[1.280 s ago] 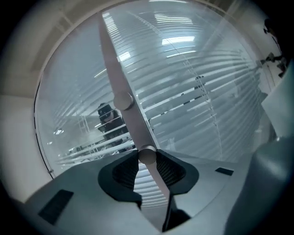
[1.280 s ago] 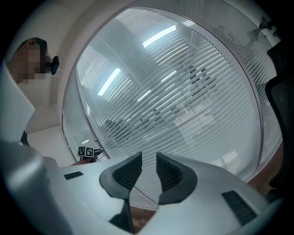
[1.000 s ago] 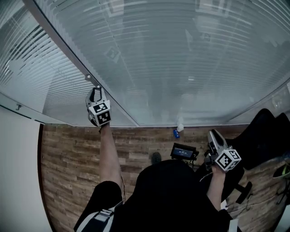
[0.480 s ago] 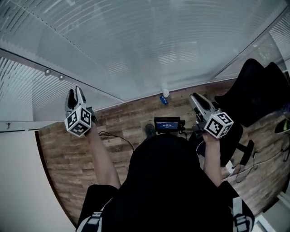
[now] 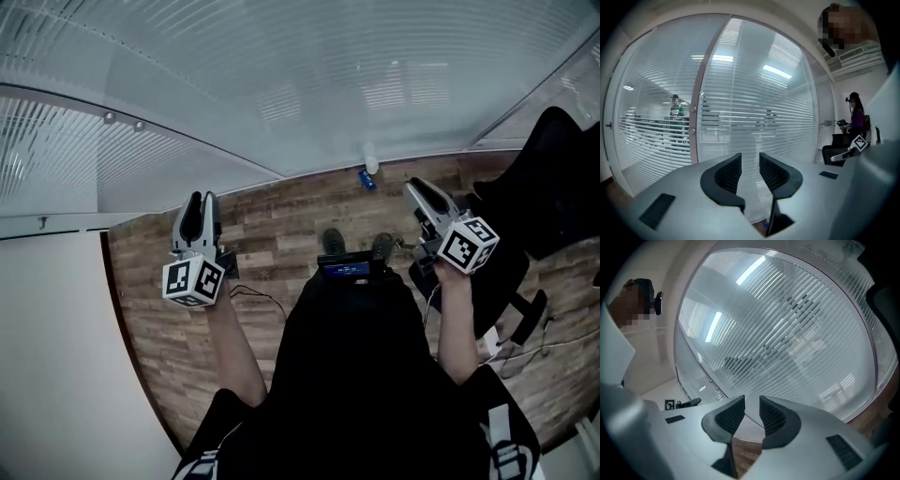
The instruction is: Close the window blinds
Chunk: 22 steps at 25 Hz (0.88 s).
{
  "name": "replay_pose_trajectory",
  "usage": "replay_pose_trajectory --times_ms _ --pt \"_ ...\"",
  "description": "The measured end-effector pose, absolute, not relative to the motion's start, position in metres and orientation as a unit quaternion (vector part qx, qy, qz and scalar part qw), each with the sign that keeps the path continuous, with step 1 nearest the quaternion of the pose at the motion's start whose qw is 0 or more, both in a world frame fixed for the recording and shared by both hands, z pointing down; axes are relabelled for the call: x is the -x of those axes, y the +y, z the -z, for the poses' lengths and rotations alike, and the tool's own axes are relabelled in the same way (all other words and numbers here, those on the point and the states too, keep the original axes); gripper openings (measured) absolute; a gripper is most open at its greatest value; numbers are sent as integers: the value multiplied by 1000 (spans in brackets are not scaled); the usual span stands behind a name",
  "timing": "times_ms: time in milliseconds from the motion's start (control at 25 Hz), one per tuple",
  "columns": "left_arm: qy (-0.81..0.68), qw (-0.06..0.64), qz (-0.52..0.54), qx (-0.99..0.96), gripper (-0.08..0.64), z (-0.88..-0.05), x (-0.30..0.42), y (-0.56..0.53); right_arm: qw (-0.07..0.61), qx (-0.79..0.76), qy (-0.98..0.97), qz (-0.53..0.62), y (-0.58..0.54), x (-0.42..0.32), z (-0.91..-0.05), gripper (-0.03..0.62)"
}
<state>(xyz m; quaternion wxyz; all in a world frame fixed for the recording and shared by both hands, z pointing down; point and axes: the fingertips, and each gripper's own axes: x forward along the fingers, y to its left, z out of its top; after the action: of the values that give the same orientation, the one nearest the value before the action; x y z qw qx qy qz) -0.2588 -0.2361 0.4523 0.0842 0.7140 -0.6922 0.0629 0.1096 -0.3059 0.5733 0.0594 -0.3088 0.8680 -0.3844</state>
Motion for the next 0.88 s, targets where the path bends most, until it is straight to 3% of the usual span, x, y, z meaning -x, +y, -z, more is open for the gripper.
replay_pose_trajectory --times_ms 360,520,880 --pt "-626 56 33 -777 101 -394 229 -167 105 395 852 328 -233 -175 -525 101" --pt "-571 51 45 -818 28 -401 204 -138 103 450 827 320 -171 -209 -535 101" --pt "-470 84 79 -875 17 -437 157 -56 91 526 770 350 16 -230 -552 101"
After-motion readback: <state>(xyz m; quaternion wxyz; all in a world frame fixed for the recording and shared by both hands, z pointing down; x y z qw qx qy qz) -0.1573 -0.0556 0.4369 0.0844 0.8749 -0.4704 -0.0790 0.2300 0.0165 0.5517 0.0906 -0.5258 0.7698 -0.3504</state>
